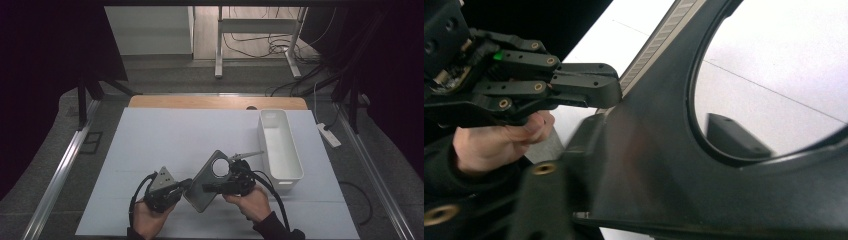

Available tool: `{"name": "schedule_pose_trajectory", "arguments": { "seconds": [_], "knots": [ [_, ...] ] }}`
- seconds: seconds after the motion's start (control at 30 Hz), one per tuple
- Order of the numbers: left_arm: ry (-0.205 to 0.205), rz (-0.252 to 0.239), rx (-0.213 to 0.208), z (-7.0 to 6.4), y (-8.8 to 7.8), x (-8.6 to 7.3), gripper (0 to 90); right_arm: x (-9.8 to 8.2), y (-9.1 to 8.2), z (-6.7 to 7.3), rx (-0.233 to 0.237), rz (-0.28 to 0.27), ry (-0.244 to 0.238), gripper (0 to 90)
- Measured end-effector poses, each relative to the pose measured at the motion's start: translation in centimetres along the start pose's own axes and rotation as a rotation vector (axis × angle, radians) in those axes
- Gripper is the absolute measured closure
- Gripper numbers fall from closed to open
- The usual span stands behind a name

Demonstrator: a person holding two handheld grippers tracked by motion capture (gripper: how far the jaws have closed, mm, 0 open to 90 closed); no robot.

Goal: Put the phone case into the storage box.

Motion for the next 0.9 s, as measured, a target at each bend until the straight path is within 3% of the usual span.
{"name": "schedule_pose_trajectory", "arguments": {
  "seconds": [0.17, 0.47, 0.7, 0.77, 0.9],
  "knots": [
    [0.003, -0.003, 0.004, -0.04, -0.04, -0.01, 88.8, 0.00, -0.08, -0.05, 0.059, -0.010, 0.042, 64.0],
    [-0.001, -0.012, -0.018, -0.07, -0.13, -0.02, 88.6, 0.05, -0.21, 0.00, 0.146, -0.036, 0.100, 80.5],
    [0.007, -0.008, -0.042, -0.17, -0.11, -0.01, 85.8, 0.08, -0.45, -0.06, 0.159, -0.055, 0.131, 86.0],
    [0.007, -0.004, -0.024, 0.03, -0.11, -0.01, 80.1, 0.10, -0.50, 0.02, 0.158, -0.057, 0.126, 86.1],
    [-0.011, 0.001, -0.026, 0.64, -0.22, -0.06, 56.3, 0.00, -0.65, -0.14, 0.130, -0.051, 0.113, 86.0]
  ]
}}
Point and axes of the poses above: each handheld gripper's, and its own axes: y roughly forward along the jaws, x roughly out of its top, z roughly to its left, the point moved 8 cm from there along y, roughly forward along the jaws, and after that the axes turned 9 degrees about z, right-handed, at the moved point
